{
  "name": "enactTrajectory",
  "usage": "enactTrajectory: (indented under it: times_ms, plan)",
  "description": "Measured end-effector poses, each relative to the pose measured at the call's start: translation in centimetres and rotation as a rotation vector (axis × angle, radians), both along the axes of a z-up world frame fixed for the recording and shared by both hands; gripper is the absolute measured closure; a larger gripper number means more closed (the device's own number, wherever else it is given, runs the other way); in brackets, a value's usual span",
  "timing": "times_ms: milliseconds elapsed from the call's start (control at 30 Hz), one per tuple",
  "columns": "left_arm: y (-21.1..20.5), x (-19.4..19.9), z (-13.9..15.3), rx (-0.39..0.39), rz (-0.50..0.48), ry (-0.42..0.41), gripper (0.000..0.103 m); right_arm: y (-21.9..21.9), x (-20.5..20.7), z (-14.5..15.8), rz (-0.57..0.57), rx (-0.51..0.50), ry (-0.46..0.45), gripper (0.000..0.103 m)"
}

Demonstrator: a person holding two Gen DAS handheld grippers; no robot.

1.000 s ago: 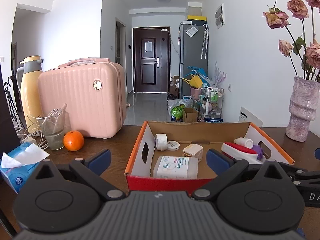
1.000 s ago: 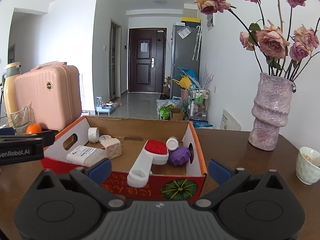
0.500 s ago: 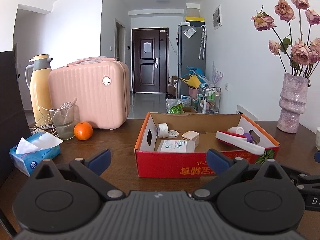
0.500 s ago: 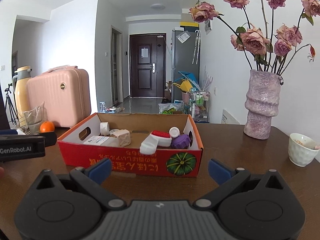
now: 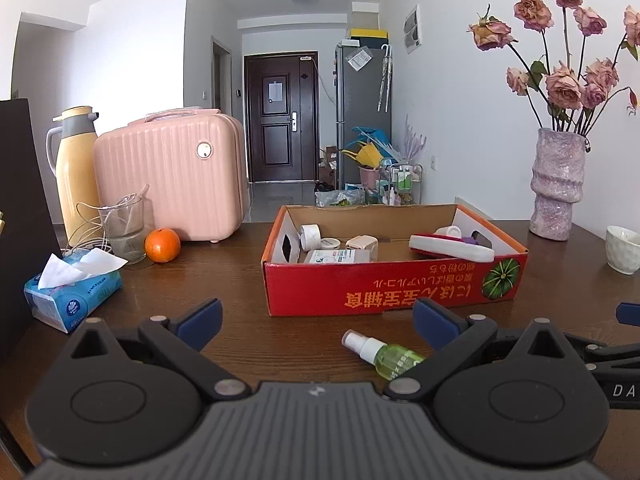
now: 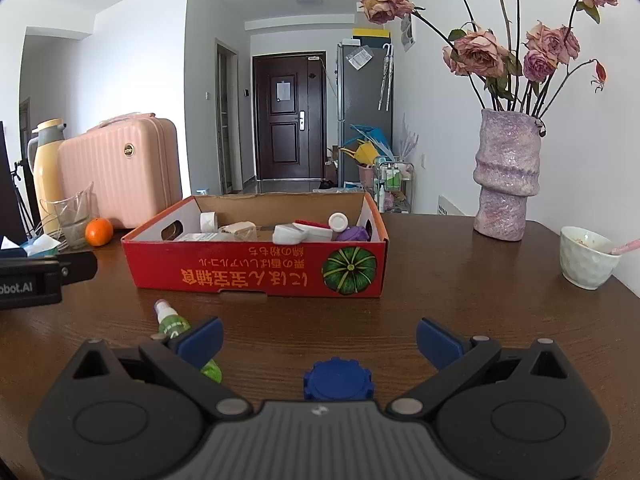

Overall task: Organize rigid objects
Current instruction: 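Move both tools back from the box toward the blue cap and green spray bottle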

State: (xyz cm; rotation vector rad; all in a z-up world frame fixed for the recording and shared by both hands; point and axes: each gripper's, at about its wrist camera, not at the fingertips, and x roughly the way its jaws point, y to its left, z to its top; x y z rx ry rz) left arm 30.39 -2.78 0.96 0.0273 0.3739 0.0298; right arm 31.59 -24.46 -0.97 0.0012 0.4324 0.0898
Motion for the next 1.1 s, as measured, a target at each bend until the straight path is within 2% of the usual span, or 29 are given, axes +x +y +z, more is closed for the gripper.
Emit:
enactTrajectory:
  times_ms: [533, 800, 1033, 1100]
  plan:
    - [0.4, -2.1, -1.0, 0.001, -0.014, 0.037, 0.000, 0.2, -2.2, -1.3, 0.039, -0.019, 0.034, 0.000]
    - [0.7, -1.9, -1.2, -0.009, 0.008, 0.050, 0.000, -0.2, -0.5, -2.6, 0.054, -0.077, 0.097, 0.001]
    - [0.8, -1.4, -1.4, -0.015, 0.021, 0.067, 0.000, -1.3, 2.1, -3.5, 0.042, -0.051, 0.167, 0.004]
    - [0.8, -1.3, -1.4, -0.016, 0.024, 0.071, 0.000, -1.4, 2.8, -3.7, 0.041, -0.048, 0.186, 0.008]
